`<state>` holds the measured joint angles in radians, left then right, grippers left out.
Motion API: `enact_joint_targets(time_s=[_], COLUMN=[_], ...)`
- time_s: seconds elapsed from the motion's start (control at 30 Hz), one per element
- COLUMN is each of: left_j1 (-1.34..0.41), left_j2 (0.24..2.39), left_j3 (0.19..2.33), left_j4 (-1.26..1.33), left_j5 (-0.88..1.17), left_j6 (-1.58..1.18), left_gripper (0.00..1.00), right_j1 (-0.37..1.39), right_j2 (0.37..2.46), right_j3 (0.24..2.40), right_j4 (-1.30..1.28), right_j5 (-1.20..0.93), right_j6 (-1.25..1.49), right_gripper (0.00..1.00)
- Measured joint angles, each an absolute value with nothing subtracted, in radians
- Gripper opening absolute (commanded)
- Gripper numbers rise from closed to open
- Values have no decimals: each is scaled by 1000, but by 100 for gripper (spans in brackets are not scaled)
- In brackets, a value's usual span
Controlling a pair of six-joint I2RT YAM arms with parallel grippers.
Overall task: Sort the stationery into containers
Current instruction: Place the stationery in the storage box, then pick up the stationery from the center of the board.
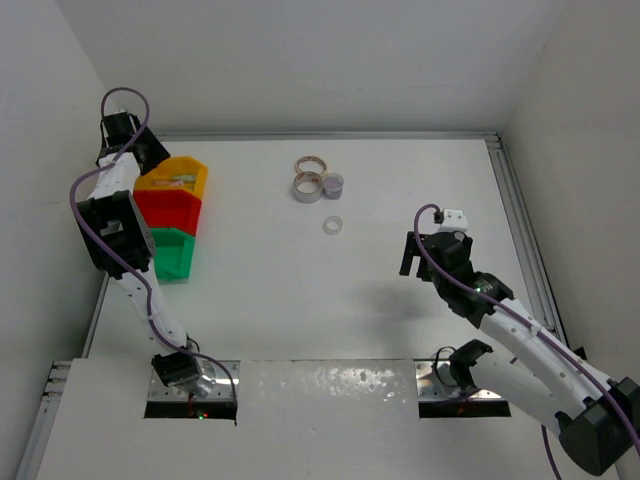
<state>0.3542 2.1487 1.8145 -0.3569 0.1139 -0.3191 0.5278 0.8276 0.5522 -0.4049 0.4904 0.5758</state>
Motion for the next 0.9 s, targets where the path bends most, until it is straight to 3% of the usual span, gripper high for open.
enact_joint_targets(time_s=[0.1, 0.23, 0.5, 0.67, 0.9], left_j1=[348, 311, -49, -234, -276], left_j2=[2141, 2101, 2089, 2202, 2410], left_j3=[1814, 1818, 1997, 2111, 2141], left_j4=[-356, -358, -447, -533, -616], left_j5=[120, 126, 130, 164, 108], left_j6=[-312, -240, 8, 78, 102], left_gripper=[27, 23, 44, 47, 48], right_j1=[528, 528, 528, 531, 533], right_j2=[828, 828, 842, 854, 855], right_j3=[552, 552, 552, 552, 552], right_j4=[-405, -405, -397, -397, -398], right_j5=[490, 490, 486, 479, 468], right_j6=[575, 575, 575, 575, 575], right_gripper=[90, 90, 90, 90, 90])
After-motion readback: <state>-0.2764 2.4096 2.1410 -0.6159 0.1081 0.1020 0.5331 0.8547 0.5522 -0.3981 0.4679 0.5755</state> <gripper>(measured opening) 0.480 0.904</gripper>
